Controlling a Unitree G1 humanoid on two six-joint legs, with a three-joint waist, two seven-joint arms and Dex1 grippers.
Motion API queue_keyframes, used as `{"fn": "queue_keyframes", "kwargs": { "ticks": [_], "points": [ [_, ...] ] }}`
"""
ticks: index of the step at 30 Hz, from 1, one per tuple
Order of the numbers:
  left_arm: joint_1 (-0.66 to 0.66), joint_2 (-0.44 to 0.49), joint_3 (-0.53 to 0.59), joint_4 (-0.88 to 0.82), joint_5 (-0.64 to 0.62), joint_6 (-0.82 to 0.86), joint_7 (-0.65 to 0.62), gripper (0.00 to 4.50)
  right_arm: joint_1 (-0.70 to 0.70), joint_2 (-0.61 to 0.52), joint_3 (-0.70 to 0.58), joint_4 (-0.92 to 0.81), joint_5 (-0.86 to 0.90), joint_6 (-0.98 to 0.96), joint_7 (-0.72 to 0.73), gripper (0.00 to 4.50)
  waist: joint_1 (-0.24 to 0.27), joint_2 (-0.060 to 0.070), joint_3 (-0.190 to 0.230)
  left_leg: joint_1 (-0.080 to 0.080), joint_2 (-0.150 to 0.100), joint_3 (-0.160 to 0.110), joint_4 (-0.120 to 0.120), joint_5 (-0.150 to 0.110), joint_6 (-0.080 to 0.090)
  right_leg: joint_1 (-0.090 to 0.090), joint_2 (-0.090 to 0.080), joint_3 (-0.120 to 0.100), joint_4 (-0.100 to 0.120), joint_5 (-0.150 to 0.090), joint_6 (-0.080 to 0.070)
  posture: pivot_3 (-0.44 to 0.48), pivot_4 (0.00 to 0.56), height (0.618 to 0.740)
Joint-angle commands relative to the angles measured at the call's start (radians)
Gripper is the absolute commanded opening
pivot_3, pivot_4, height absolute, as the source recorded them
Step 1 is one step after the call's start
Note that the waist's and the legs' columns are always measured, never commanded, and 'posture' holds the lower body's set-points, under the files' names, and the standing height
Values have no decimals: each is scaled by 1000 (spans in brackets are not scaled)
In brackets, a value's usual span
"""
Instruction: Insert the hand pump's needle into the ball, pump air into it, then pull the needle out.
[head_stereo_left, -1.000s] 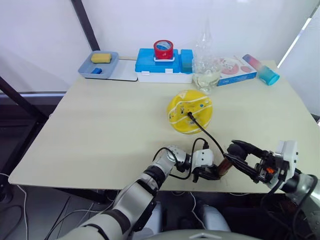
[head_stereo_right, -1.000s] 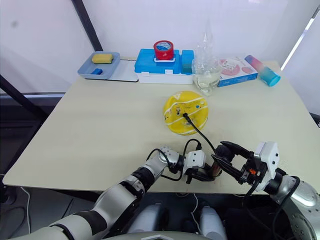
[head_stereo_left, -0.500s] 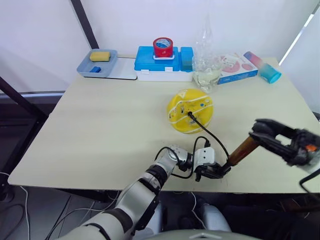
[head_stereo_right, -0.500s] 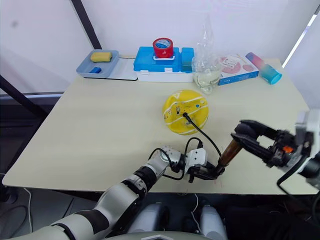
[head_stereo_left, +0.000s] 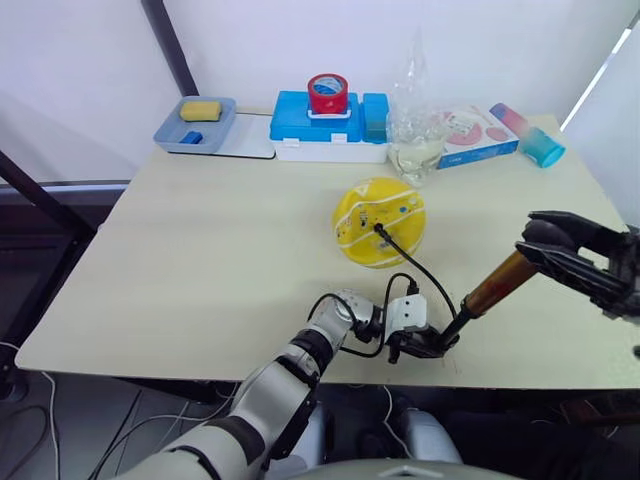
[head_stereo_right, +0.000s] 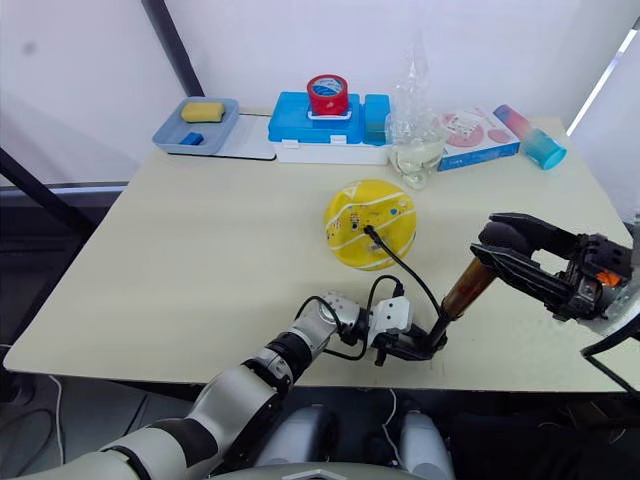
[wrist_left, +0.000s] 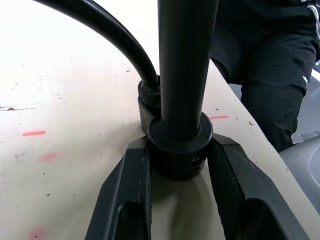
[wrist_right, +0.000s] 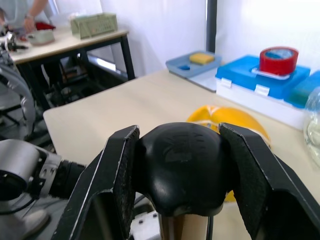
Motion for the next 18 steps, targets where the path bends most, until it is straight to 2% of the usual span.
{"fn": "queue_keyframes", "kwargs": {
  "ticks": [1, 5, 10, 14, 18],
  "points": [
    [0, 4, -17, 29, 27, -2, -7, 1107, 58, 58, 136, 10, -186, -51, 38, 2016, -1, -2, -1, 0, 0, -1, 0, 0, 0, 0, 0, -1, 0, 0, 0, 0, 150, 737],
    [-2, 4, -19, 31, 36, -4, -9, 1107, 106, 121, 295, 83, -403, -171, 98, 2016, -2, -2, -3, 0, 0, -1, 0, 0, 0, 1, 1, -2, -1, 0, 0, 0, 150, 737],
    [-4, 4, -16, 32, 43, -7, -8, 1107, 139, 195, 409, 177, -550, -302, 148, 2016, -2, 0, -5, 1, 0, -3, 0, 0, 0, 1, 5, -3, -1, 0, 0, 0, 150, 737],
    [-4, 4, -15, 32, 45, -12, -11, 1107, 137, 223, 385, 194, -544, -354, 174, 2016, -2, 1, -6, 1, 0, -3, 0, 0, 0, 1, 5, -4, -1, 0, 0, 0, 150, 737],
    [-5, 7, -15, 34, 47, -15, -17, 1107, 110, 175, 230, 107, -390, -299, 157, 2016, 1, 4, -5, 0, -1, -5, 0, 0, 0, 1, 5, -5, -1, 0, 0, 0, 150, 737]
  ]
}}
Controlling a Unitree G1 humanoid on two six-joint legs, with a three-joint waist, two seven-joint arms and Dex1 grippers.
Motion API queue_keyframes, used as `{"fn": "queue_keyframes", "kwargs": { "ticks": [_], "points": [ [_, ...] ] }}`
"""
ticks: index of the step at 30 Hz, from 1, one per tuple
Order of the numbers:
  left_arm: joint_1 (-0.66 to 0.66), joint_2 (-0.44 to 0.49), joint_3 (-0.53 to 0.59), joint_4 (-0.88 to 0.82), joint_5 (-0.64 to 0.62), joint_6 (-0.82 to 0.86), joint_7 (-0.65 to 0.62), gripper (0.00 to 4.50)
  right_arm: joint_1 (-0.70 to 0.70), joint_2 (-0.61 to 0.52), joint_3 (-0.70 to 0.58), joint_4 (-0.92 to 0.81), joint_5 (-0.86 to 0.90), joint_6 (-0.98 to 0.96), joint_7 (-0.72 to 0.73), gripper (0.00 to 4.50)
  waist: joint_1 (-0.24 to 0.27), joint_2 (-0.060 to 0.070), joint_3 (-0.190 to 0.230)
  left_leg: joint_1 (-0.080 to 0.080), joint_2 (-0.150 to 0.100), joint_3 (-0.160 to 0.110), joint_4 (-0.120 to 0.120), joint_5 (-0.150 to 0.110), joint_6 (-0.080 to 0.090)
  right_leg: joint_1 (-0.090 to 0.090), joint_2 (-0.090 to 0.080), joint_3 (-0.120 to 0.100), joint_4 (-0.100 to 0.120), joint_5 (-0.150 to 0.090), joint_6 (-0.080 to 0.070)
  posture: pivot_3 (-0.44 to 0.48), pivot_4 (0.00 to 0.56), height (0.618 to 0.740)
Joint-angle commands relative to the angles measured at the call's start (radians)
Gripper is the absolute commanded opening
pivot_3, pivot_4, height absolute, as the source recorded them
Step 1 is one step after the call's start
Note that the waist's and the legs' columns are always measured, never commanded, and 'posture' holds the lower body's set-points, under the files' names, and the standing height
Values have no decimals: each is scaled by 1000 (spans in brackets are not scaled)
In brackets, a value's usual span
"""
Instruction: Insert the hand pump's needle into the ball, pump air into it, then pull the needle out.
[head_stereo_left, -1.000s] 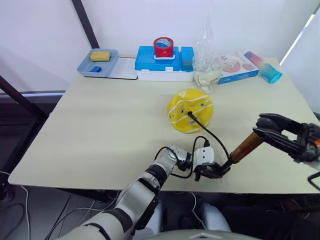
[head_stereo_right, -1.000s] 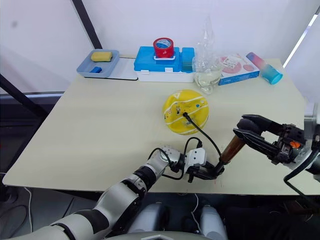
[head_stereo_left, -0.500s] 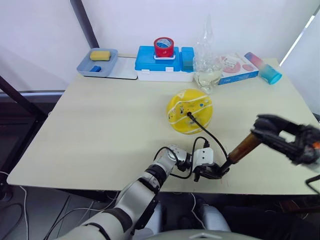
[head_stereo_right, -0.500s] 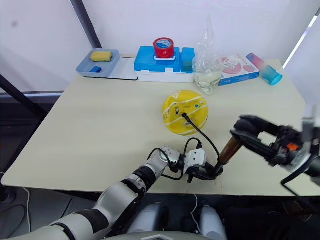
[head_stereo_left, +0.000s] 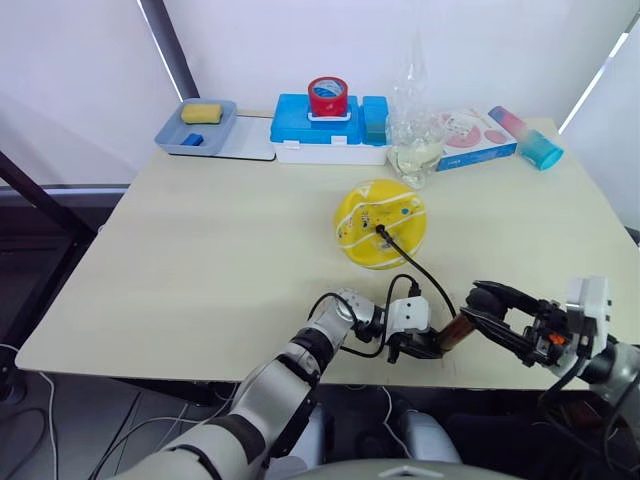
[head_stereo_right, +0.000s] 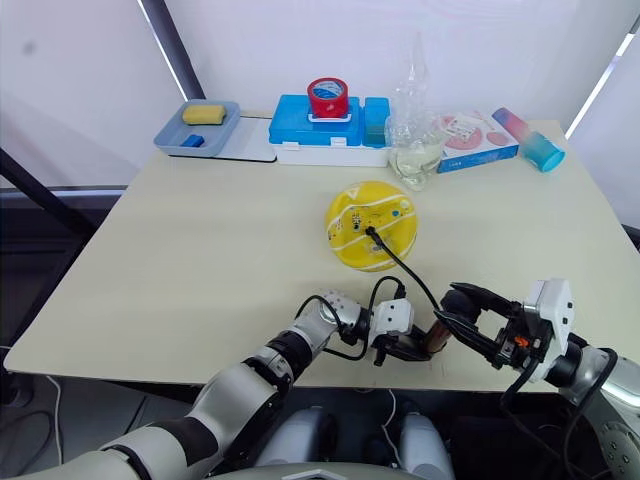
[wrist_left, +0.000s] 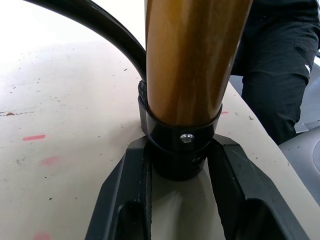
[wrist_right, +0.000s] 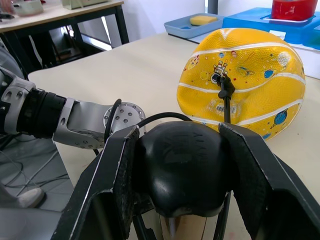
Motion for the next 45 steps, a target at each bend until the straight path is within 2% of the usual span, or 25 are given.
{"fn": "queue_keyframes", "kwargs": {
  "ticks": [1, 12, 17, 20, 25, 30, 39, 42, 45],
  "points": [
    [3, 10, -15, 29, 20, 2, -21, 1107, -7, -58, -161, -68, 120, 61, -21, 2016, 2, 2, 1, -1, 0, 0, 0, 0, 0, 0, 0, 0, 0, 0, 0, 0, 150, 737],
    [-1, 10, -16, 34, 20, -4, -29, 1107, -108, -295, -535, -100, 548, 301, -136, 2016, 2, 6, 4, -2, -2, -2, 0, 0, 0, 0, -6, -2, -1, 0, 0, 0, 150, 737],
    [-1, 10, -15, 36, 18, -6, -31, 1107, -173, -377, -605, -81, 663, 387, -203, 2016, 2, 7, 5, -3, -3, -4, -1, 0, 0, 0, -7, -3, -2, 0, 0, 0, 150, 737],
    [2, 9, -12, 37, 14, -4, -33, 1107, -192, -386, -587, -98, 684, 417, -224, 2016, 6, 7, 5, -4, -4, -4, -1, 0, 0, 0, -7, -4, -2, 0, 0, 0, 150, 737],
    [4, 5, -9, 37, 8, -4, -31, 1107, -126, -340, -513, -132, 591, 455, -197, 2016, 14, 7, 5, -4, -4, -5, -1, 0, 0, 0, -6, -5, -2, 0, 0, 0, 150, 737],
    [4, 1, -1, 40, 1, -2, -29, 1107, -68, -253, -359, -167, 494, 439, -197, 2016, 19, 5, 4, -3, -4, -5, -1, 0, 0, 1, -5, -5, -2, 0, 0, 0, 150, 737],
    [0, -7, 10, 55, 0, -7, -11, 1107, 24, -65, -9, -104, 28, 180, -118, 2016, 19, 4, 2, -2, -4, -6, 0, 0, 0, 2, -2, -6, -1, 0, 0, 0, 150, 737],
    [1, -8, 11, 56, 1, -18, 1, 1107, 34, -19, 27, -87, -57, 97, -114, 2016, 19, 4, 2, -1, -4, -6, 0, 0, 0, 2, -2, -6, -1, 0, 0, 0, 150, 737],
    [0, -7, 10, 59, 3, -25, 6, 1107, 40, -8, 6, -112, -53, 75, -106, 2016, 19, 5, 2, 0, -4, -6, 1, 0, 0, 2, -1, -6, 0, 0, 0, 0, 150, 737]
  ]
}}
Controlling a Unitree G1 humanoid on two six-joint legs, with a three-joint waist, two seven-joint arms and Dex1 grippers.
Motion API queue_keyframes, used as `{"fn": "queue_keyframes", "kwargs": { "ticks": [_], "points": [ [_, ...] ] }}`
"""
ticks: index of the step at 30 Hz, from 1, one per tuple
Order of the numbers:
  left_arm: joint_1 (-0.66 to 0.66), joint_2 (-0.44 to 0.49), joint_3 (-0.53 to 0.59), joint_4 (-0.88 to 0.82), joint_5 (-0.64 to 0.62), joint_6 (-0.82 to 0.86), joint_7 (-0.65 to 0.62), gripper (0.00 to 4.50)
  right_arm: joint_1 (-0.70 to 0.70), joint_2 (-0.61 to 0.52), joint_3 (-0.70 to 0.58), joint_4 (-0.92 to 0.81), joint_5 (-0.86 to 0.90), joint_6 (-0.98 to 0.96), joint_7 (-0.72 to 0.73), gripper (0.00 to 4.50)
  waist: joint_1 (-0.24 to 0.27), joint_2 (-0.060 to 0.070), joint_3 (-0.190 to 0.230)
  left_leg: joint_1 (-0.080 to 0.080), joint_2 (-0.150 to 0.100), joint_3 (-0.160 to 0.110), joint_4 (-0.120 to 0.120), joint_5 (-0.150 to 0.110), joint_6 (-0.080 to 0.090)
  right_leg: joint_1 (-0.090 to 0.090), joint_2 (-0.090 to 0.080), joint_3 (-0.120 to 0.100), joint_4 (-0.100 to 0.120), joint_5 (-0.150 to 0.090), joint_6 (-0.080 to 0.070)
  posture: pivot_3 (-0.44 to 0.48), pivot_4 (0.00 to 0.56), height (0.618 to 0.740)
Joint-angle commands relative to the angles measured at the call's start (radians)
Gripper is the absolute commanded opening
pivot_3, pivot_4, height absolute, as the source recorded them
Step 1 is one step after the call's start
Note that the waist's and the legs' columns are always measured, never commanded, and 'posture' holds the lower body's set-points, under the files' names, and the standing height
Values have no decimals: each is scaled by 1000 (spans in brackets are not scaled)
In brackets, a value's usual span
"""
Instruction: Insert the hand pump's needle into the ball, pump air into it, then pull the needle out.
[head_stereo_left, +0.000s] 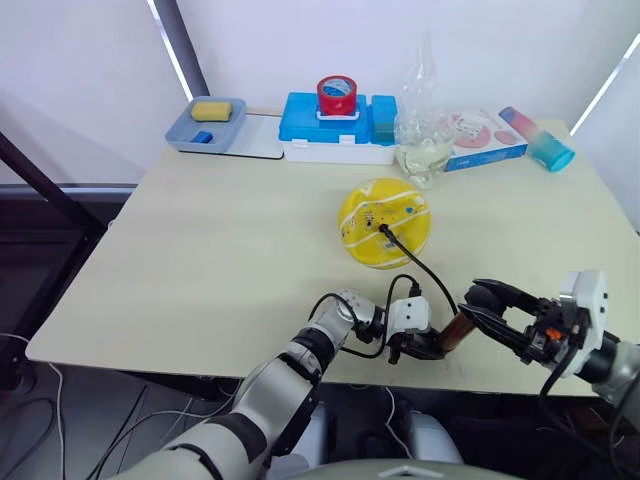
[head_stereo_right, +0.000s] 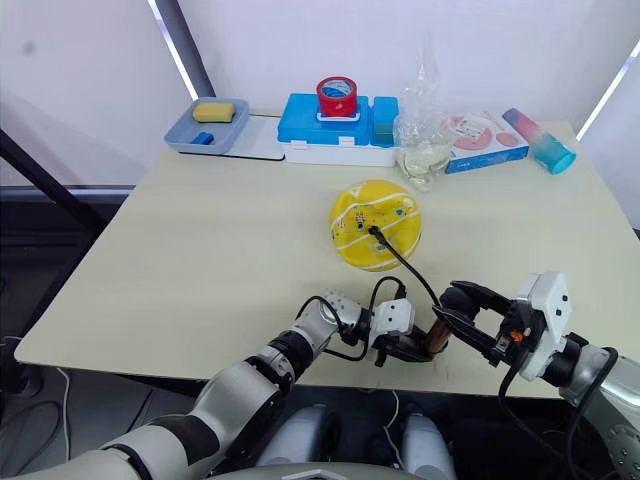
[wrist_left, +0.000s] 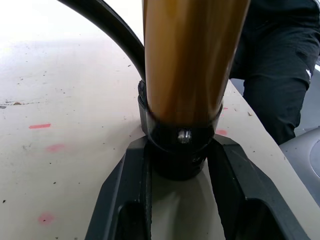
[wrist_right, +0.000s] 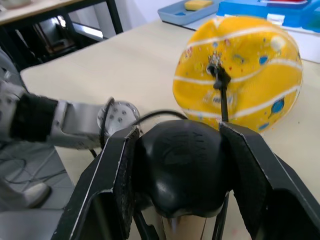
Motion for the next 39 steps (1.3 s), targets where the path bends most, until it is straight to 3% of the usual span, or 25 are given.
{"fn": "queue_keyframes", "kwargs": {
  "ticks": [1, 8, 18, 23, 30, 35, 39],
  "points": [
    [10, 4, -2, 25, 15, -4, 7, 1107, 23, -5, -28, -20, -14, -12, 16, 2016, 0, 0, 0, 0, 0, 0, 0, 0, 0, 0, 0, 0, 0, 0, 0, 0, 150, 737],
    [4, 7, 2, 34, 12, -15, -3, 1107, -13, -78, -223, -85, 202, 74, -17, 2016, 2, 2, 1, -1, 0, 0, 0, 0, 0, 0, 0, 0, 0, 0, 0, 0, 150, 737],
    [-2, 3, 11, 38, 8, -32, -6, 1107, -104, -345, -620, -25, 683, 291, -95, 2016, 2, 3, 3, -2, 0, -1, 0, 0, 0, 1, -1, 0, -1, 0, 0, 0, 150, 737],
    [-3, 0, 18, 43, 4, -41, -17, 1107, -130, -416, -707, 25, 737, 380, -100, 2016, 3, 2, 3, -3, 0, 0, 0, 0, 0, 0, -3, 0, -2, 0, 0, 0, 150, 737],
    [-7, -4, 21, 47, 15, -44, -5, 1107, -118, -395, -690, 26, 721, 454, -85, 2016, 3, 2, 3, -4, 0, 0, -1, 0, 0, 0, -4, 0, -2, 0, 0, 0, 150, 737],
    [-8, -7, 16, 50, 24, -42, -3, 1107, -60, -287, -550, -43, 622, 424, -84, 2016, 3, 1, 3, -4, 0, -1, -1, 0, 0, 0, -4, 0, -2, 0, 0, 0, 150, 737],
    [-10, -9, 13, 50, 34, -39, 9, 1107, 7, -174, -378, -90, 438, 350, -61, 2016, 3, 2, 2, -3, 0, -1, 0, 0, 0, 0, -3, -1, -1, 0, 0, 0, 150, 737]
  ]
}}
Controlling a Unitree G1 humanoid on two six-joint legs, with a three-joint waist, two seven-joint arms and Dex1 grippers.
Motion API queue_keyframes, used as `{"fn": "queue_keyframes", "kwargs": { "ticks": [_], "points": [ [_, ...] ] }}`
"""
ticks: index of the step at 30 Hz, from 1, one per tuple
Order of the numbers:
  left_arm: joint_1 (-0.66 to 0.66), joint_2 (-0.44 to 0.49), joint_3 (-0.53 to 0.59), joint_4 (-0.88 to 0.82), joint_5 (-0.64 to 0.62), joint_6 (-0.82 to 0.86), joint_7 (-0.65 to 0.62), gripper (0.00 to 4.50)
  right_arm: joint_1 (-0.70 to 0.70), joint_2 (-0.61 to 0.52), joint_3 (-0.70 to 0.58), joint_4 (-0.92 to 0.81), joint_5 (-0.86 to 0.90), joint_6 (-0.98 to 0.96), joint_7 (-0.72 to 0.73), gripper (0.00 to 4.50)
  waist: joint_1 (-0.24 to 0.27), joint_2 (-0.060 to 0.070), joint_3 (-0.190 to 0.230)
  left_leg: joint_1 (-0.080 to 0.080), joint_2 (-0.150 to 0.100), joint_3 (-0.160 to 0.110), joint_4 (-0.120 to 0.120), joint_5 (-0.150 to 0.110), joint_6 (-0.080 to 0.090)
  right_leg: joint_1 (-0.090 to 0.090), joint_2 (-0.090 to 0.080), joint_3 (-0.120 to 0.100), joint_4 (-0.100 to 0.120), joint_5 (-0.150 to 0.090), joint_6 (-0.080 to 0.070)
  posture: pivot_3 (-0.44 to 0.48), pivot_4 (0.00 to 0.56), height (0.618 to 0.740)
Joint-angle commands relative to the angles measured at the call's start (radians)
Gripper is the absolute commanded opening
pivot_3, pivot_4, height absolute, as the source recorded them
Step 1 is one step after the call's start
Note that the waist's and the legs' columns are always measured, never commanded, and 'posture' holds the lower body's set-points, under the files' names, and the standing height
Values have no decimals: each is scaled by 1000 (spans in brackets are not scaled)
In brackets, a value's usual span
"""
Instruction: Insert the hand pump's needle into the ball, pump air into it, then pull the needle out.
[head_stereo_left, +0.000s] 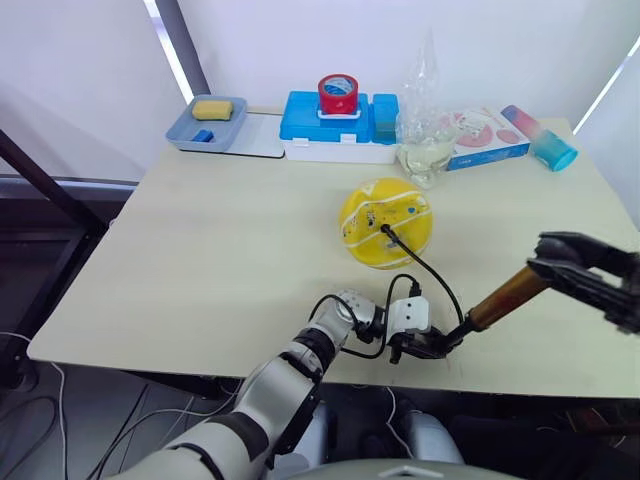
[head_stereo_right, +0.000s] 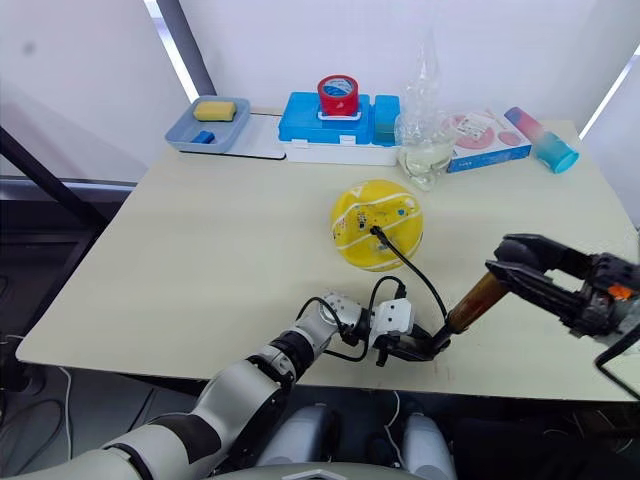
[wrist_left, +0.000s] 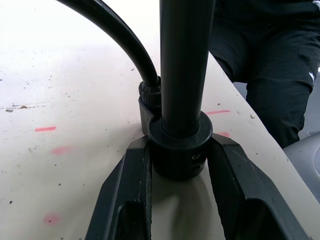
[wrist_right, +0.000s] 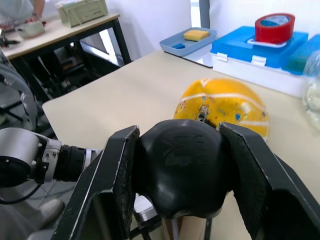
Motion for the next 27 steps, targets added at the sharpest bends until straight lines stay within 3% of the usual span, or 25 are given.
{"fn": "queue_keyframes", "kwargs": {
  "ticks": [1, 8, 14, 19, 27],
  "points": [
    [-3, 0, -15, 16, 24, 6, 12, 1107, 65, 62, 171, -34, -207, -68, 31, 2016, 0, -1, -1, 0, 0, 0, 0, 0, 0, 0, 0, 0, 0, 0, 0, 0, 150, 737],
    [-10, -2, -22, 27, 46, 3, 43, 1107, 118, 156, 381, 22, -500, -251, 90, 2016, 0, -2, -3, 2, 0, 0, 1, 0, 0, 1, 2, 0, 0, 0, 0, 0, 150, 737],
    [-2, 0, -21, 34, 52, -3, 53, 1107, 87, 171, 388, 53, -542, -307, 96, 2016, 1, -2, -3, 2, -1, 0, 2, 0, 0, 1, 2, 0, 0, 0, 0, 0, 150, 737],
    [2, 2, -27, 37, 57, -7, 53, 1107, 50, 139, 286, 11, -434, -277, 88, 2016, 1, -1, -3, 2, -1, 0, 2, 0, 0, 1, 1, -1, 0, 0, 0, 0, 150, 737],
    [2, 4, -31, 40, 57, -13, 48, 1107, 8, -9, 4, -5, -152, -140, 60, 2016, 1, -1, -2, 1, -1, -1, 2, 0, 0, 1, 1, -1, 0, 0, 0, 0, 150, 737]
  ]
}}
